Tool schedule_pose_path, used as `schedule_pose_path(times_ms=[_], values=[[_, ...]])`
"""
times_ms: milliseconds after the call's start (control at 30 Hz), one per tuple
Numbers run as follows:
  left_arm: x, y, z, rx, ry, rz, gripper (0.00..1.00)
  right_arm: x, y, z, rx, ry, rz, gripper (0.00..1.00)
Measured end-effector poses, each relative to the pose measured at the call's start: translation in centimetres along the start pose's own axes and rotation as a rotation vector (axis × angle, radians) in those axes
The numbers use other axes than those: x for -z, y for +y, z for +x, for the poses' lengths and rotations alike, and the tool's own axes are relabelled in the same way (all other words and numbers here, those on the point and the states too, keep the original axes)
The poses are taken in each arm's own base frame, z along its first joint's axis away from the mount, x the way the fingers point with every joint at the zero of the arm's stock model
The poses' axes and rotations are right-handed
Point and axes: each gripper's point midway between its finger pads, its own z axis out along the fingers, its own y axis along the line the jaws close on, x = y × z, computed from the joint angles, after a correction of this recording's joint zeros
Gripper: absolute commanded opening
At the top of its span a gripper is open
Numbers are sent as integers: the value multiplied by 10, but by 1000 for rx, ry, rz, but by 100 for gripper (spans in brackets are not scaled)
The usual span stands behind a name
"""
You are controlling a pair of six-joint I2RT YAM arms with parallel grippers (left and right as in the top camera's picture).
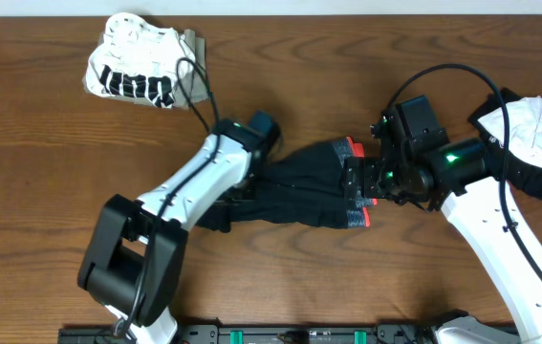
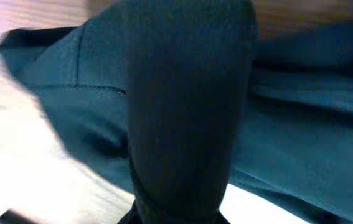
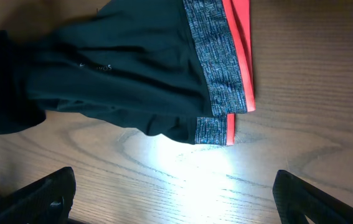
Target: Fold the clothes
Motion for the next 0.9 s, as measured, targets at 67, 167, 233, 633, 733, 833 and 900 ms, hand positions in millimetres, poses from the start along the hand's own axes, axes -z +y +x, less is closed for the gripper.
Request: schedule_pose_path(times_ms=[67, 167, 233, 633, 733, 833, 900], values=[[3, -13, 5, -23, -3, 31, 59, 0, 0, 0, 0, 0, 0, 99], [6, -31, 11, -45, -1, 83, 88, 0, 0, 0, 0, 0, 0, 99], [8, -42, 14, -57, 4, 117, 89, 0, 0, 0, 0, 0, 1, 99], [20, -20, 6, 44, 40, 198, 89, 0, 0, -1, 1, -3, -1, 99], [44, -1, -5, 121, -17, 280, 89, 0, 3, -5, 3, -20, -14, 99], [82, 27, -14, 207, -122, 388, 89, 1, 15, -13, 11, -47, -74, 99], [106, 49, -15, 269, -195, 442, 89, 3, 31, -20, 24, -69, -155, 99]])
